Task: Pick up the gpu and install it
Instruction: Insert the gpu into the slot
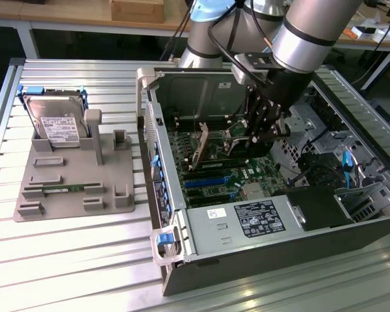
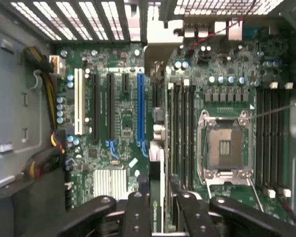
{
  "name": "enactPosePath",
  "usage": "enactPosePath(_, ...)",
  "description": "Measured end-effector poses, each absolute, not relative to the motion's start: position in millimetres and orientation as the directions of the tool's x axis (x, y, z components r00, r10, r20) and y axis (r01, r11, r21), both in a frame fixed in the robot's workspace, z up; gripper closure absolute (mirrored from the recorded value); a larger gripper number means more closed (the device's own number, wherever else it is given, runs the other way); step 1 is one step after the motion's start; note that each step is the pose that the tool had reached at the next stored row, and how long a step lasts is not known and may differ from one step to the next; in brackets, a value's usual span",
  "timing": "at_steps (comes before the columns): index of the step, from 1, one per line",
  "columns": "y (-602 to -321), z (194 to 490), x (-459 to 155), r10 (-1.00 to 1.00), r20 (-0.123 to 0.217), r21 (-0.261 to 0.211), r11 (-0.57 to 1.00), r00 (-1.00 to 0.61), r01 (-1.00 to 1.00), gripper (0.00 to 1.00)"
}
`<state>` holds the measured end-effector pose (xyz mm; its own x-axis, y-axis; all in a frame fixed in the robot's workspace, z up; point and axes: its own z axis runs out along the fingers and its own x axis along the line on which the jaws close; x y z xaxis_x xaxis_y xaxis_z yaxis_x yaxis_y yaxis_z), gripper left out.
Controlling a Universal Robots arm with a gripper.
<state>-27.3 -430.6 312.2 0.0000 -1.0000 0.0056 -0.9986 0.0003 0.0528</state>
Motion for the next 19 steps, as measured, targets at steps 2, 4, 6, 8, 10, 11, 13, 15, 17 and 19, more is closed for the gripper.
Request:
enactPosePath(2, -431, 312, -24, -1.0, 0.001, 0.054, 0.0, 0.0, -0.999, 0.74)
enactPosePath(4, -431, 312, -24, -1.0, 0.001, 0.054, 0.0, 0.0, -0.999, 0.74)
enactPosePath(6, -431, 312, -24, -1.0, 0.001, 0.054, 0.0, 0.0, -0.999, 0.74)
enactPosePath(8, -431, 312, -24, -1.0, 0.001, 0.054, 0.0, 0.0, -0.999, 0.74)
enactPosePath(10, -431, 312, -25, -1.0, 0.001, 0.054, 0.0, 0.0, -0.999, 0.74)
enactPosePath(11, -431, 312, -27, -1.0, 0.001, 0.054, 0.0, 0.0, -0.999, 0.74)
enactPosePath(13, -431, 312, -33, -1.0, 0.0, 0.054, 0.0, 0.0, -0.999, 0.74)
enactPosePath(15, -431, 312, -38, -1.0, 0.0, 0.054, 0.0, 0.0, -0.999, 0.74)
enactPosePath(17, -438, 309, -40, -1.0, 0.0, 0.054, 0.0, 0.0, -0.999, 0.74)
enactPosePath(19, -440, 306, -44, -1.0, 0.0, 0.054, 0.0, 0.0, -0.999, 0.74)
